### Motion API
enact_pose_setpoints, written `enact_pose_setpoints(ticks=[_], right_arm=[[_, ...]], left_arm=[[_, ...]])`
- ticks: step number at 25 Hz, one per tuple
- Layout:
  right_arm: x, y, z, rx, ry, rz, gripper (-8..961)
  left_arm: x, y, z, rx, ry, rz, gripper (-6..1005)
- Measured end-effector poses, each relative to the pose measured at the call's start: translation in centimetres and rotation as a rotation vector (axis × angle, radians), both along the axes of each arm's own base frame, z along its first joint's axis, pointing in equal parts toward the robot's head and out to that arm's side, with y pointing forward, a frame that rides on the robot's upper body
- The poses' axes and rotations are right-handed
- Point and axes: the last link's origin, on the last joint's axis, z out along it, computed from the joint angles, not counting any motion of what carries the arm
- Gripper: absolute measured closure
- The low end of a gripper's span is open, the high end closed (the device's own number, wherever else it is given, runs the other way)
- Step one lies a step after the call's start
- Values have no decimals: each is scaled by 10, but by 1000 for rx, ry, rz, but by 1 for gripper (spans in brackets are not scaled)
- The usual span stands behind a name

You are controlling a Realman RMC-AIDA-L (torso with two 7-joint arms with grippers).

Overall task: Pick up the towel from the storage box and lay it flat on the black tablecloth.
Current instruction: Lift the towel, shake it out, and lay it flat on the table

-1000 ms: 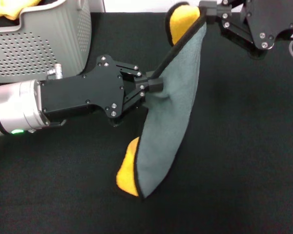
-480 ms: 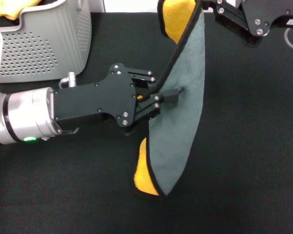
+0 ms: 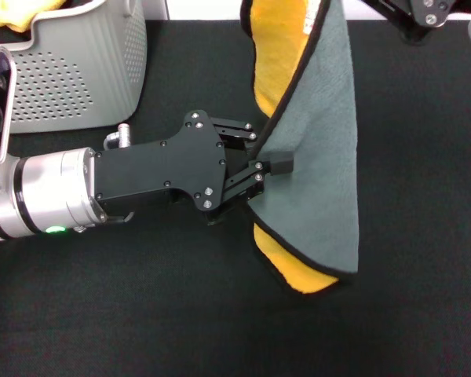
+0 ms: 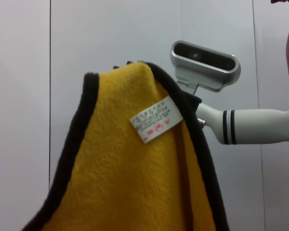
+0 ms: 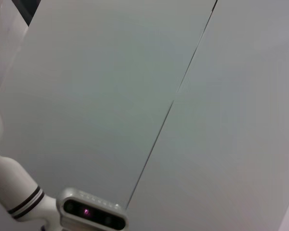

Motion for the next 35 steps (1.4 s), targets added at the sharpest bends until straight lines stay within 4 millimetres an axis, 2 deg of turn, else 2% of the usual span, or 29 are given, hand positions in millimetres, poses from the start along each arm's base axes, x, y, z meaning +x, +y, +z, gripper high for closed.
enact_pose_setpoints(ticks=[14,35], right_arm=[[16,-10,20,80,55,-34,953],[10,-8,19,78,78,-36,953]], left_arm=[[-8,-3,0,13,-38,44,823],[-9,-9,-12,-30,-8,22,809]])
